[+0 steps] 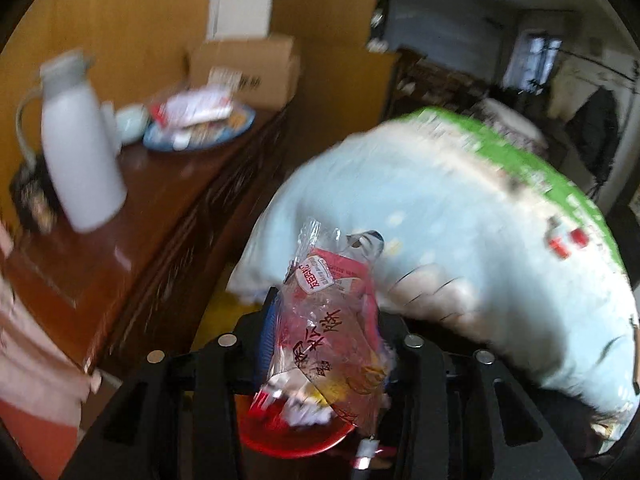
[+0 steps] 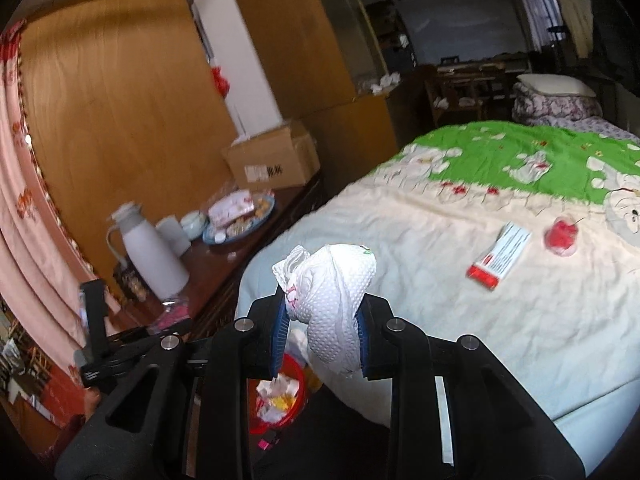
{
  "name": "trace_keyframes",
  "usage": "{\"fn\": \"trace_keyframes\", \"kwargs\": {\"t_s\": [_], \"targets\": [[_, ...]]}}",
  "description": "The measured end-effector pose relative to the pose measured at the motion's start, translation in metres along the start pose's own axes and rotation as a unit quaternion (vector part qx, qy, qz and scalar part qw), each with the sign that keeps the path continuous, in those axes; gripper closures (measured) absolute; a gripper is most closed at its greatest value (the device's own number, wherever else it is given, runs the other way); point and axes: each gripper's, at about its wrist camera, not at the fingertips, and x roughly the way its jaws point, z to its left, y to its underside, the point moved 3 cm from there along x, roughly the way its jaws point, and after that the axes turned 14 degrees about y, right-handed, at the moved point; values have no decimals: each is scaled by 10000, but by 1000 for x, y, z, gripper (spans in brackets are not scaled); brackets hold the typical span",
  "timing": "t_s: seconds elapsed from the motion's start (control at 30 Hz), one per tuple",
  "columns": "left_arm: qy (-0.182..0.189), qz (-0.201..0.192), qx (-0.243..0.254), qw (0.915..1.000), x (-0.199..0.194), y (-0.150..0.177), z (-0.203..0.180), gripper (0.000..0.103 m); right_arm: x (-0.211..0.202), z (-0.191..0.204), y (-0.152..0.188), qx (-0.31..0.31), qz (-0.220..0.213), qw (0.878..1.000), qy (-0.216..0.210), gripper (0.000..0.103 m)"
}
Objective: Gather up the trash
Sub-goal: 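Carry snack bag and white cloth over the red wastebasket and open both tools, then move both tools back toward the remaining trash on the bed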
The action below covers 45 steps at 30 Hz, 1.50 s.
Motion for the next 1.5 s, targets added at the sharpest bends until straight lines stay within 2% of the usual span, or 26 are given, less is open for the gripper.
{"fn": "trace_keyframes", "kwargs": {"t_s": [0.03,0.1,0.2,0.3,0.5,0.7,0.93,1.03,1.07,1.1,1.17,1.37,1.5], "targets": [[-44,147,-109,9998,10,5,10,54,4,4,2,-39,63,10000,-2,74],[-126,377,-283,9988,24,11,23,35,12,10,7,-95,180,9998,-18,74],[-204,549,-505,9970,34,19,38,19,21,20,13,-209,345,9992,-38,73],[-131,470,-812,9955,28,21,55,11,31,30,19,-348,514,9980,-76,72],[-96,262,-1227,9921,14,15,72,8,52,61,37,-699,955,9925,-312,72],[-181,20,-1504,9885,0,11,90,6,76,115,58,-1298,1373,9794,-708,72],[-700,-189,-1533,9855,-12,14,118,6,110,178,79,-1744,1937,9576,-1229,71],[-694,-175,-1740,9821,-14,19,134,6,122,200,86,-1915,2099,9489,-1373,62],[-674,-168,-1806,9811,-14,20,138,6,124,204,87,-1931,2132,9473,-1409,48],[-666,-169,-1838,9806,-14,21,140,6,124,208,87,-1942,2104,9475,-1423,35],[-664,-188,-1906,9792,-15,22,145,6,120,209,86,-1978,1971,9496,-1427,25],[-622,-199,-1866,9803,-14,21,137,6,109,196,76,-1908,1731,9578,-1276,24],[-646,-292,-1590,9847,-21,14,119,6,101,177,67,-1670,1648,9647,-1199,24]]}}
